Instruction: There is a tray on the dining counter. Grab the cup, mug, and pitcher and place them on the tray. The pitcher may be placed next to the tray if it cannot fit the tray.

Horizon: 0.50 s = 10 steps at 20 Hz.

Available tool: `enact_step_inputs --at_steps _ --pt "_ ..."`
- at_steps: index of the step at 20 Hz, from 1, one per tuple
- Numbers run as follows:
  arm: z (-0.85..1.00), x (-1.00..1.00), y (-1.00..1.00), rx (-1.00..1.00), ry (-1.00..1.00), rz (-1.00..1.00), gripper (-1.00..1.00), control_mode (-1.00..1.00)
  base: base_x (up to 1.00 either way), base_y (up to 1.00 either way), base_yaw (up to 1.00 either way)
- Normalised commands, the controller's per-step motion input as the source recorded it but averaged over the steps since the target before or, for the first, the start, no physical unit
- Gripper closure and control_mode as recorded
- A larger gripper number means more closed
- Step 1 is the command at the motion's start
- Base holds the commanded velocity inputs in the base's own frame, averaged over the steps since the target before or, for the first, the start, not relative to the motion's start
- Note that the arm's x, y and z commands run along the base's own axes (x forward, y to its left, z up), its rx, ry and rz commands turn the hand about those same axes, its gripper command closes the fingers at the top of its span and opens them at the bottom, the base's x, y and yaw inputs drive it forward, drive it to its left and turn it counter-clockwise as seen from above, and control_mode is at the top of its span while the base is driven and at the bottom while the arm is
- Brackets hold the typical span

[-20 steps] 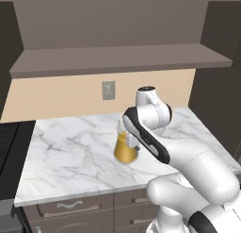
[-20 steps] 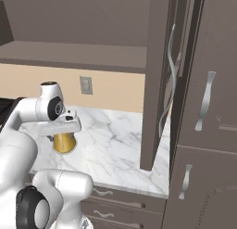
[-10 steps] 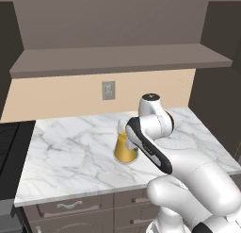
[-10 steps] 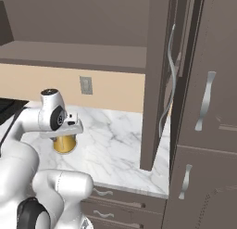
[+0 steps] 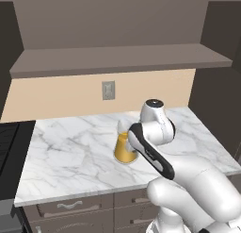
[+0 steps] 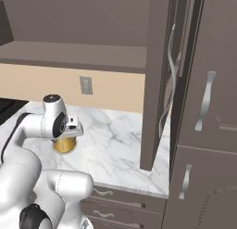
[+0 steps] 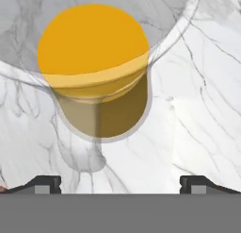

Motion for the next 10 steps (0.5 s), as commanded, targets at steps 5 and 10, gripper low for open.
enact_step_inputs --at_steps 5,10 --pt "-0.14 0.18 0.10 0.00 0.00 0.00 -1.00 -1.00 0.00 0.00 0.00" --pt "-0.02 0.33 0.00 0.01 0.00 0.00 -1.00 -1.00 0.00 0.00 0.00"
